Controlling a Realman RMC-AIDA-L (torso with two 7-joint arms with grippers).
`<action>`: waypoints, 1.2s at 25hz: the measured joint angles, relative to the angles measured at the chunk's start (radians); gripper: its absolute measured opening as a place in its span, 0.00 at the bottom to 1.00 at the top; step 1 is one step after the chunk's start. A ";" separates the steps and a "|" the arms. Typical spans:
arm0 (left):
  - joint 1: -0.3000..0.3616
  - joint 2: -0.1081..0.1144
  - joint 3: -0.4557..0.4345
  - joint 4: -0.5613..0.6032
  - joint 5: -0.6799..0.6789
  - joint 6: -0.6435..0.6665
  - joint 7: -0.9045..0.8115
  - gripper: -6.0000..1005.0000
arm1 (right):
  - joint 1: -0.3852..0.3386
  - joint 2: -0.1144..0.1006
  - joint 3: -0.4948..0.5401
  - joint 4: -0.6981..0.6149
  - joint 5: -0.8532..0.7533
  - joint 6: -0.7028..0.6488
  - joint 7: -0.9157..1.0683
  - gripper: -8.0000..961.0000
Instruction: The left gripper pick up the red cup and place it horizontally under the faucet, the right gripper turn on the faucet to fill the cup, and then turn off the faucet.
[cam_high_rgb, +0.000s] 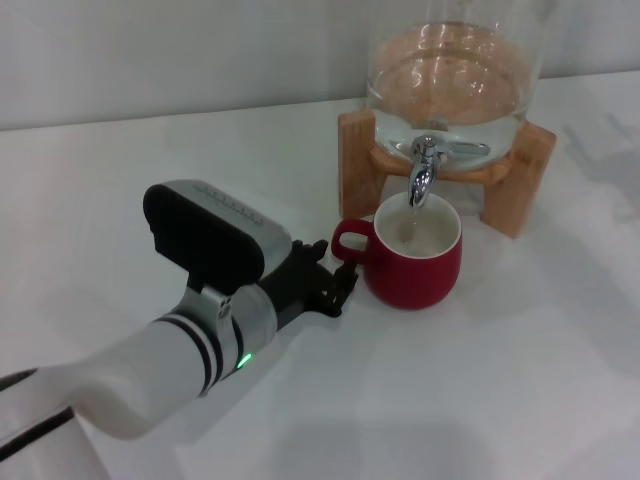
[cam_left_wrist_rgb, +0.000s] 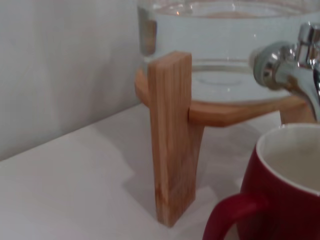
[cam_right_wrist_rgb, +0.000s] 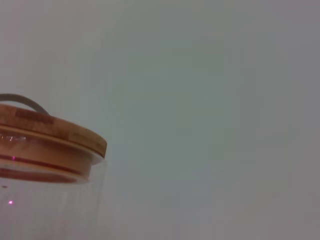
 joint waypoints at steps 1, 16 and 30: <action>0.007 0.000 -0.001 -0.005 0.009 0.002 0.001 0.46 | 0.000 0.000 0.000 0.000 0.000 -0.002 0.000 0.70; 0.244 0.001 -0.053 -0.195 0.301 -0.063 0.003 0.48 | -0.006 0.000 -0.002 -0.001 0.000 -0.016 -0.004 0.70; 0.512 -0.001 -0.280 -0.208 0.392 -0.707 0.009 0.49 | -0.030 -0.010 0.004 -0.002 0.008 -0.018 -0.005 0.70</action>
